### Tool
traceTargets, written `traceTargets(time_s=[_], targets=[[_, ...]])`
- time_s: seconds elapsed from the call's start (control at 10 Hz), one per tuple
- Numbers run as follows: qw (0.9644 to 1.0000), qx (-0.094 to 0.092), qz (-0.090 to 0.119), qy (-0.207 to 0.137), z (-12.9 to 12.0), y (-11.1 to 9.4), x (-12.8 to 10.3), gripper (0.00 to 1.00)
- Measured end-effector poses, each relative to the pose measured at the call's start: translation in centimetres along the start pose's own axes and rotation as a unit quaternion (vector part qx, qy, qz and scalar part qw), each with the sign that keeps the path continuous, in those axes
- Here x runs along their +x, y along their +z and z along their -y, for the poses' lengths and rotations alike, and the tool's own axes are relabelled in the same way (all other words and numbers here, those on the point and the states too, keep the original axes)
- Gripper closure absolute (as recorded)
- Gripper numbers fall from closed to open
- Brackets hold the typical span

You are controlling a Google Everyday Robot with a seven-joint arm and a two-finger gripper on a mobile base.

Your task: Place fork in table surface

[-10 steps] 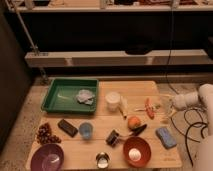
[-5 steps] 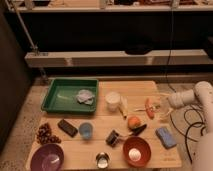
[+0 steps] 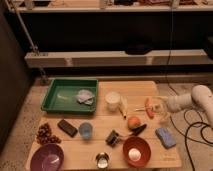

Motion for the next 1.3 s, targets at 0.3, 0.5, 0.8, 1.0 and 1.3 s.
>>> traceTargets(time_s=[0.3, 0.5, 0.8, 1.0, 1.3], targets=[[0.9985, 0.038, -0.023, -0.033, -0.6, -0.2, -0.5, 0.20], [0.9943, 0.081, -0.052, -0.046, -0.3, -0.8, -0.6, 0.20], [0.9903, 0.102, -0.081, -0.047, 1.5, -1.7, -0.2, 0.20], [0.9881, 0.107, -0.099, -0.050, 2.8, -2.0, 0.1, 0.20], [0.9860, 0.111, -0.113, -0.053, 3.1, -2.2, 0.5, 0.20]])
